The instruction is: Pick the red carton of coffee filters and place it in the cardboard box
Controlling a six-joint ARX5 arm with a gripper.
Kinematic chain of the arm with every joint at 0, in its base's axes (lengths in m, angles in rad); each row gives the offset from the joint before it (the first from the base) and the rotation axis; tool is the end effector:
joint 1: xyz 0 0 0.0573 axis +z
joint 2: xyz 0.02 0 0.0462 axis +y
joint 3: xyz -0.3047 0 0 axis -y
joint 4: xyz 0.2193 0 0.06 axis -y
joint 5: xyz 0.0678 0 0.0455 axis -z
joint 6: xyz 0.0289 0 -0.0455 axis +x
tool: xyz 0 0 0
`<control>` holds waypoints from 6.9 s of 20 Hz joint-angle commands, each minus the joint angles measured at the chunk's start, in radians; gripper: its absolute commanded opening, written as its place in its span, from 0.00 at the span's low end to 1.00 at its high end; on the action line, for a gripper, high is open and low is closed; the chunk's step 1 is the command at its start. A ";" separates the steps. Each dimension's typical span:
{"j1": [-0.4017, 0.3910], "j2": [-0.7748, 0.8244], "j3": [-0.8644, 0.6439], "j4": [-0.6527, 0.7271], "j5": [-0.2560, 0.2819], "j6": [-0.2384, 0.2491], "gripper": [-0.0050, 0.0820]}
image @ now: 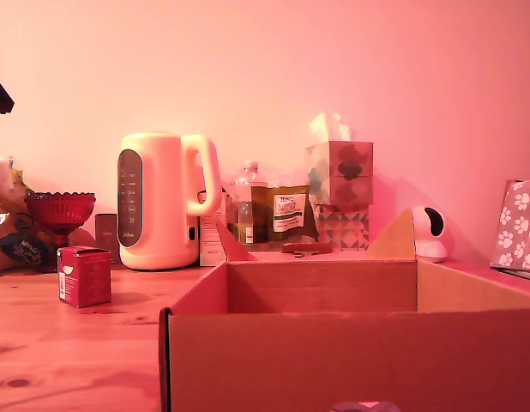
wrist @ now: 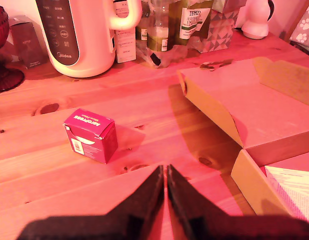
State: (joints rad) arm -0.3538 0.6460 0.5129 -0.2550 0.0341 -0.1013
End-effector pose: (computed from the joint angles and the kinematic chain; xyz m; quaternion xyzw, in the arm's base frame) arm 0.0855 -0.0326 0.2807 -0.0181 0.1997 -0.1792 0.9632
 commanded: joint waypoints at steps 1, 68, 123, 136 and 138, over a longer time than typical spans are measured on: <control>-0.003 0.002 -0.019 0.016 0.010 -0.004 0.04; 0.097 1.218 0.505 0.259 -0.267 -0.563 0.32; -0.505 1.016 0.505 0.045 0.242 0.132 0.32; -0.461 0.762 0.505 -0.102 0.156 0.114 0.01; -0.428 0.734 0.501 -0.102 0.116 0.126 0.03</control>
State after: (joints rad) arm -0.7914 1.3544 1.0271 -0.3546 0.1635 0.0151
